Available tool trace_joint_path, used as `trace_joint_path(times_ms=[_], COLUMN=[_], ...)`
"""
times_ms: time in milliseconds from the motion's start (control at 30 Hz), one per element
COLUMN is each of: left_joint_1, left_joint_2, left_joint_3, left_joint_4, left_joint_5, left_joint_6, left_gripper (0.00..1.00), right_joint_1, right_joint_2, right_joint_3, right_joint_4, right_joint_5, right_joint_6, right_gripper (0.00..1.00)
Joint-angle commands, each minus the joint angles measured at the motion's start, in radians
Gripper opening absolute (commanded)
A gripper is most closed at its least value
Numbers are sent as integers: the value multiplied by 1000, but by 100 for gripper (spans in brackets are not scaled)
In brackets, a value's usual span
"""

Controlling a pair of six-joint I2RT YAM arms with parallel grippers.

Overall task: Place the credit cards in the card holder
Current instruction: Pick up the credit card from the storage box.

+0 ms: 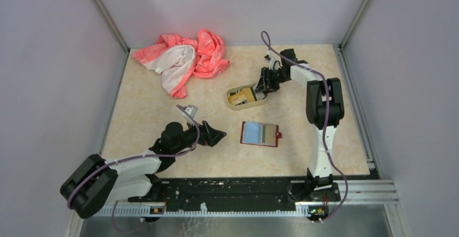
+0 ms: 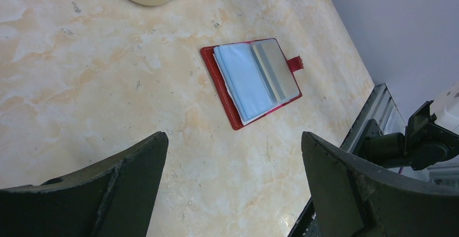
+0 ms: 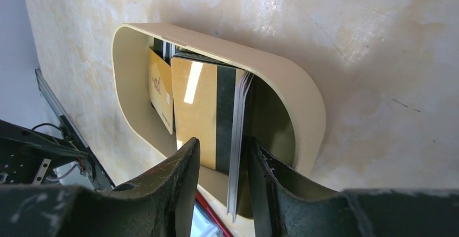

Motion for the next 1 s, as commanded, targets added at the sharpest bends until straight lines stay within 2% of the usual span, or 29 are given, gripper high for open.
trace_joint_path(times_ms=[0,333,433,667,967], left_joint_1=[4,4,5,4,4], left_joint_2=[-16,-16,-16,-16,-23], left_joint_3=[3,3,3,2,-3], left_joint_4=[9,7,7,9,9], left_joint_5=[2,-2,-2,1,0], left_joint_6=[5,4,4,4,1], left_gripper=[98,98,98,98,98], right_joint_1=[-35,-71,-82,-94,-101], right_joint_2=[-26,-20,-21,-15,-18], right_joint_3=[19,8,4,0,0], right_joint_4=[6,13,14,9,5], right_joint_5=[-79,-184,-185,-149,-123], right_joint_6=[7,28,29,24,17], right_gripper=[37,35,34,24,22])
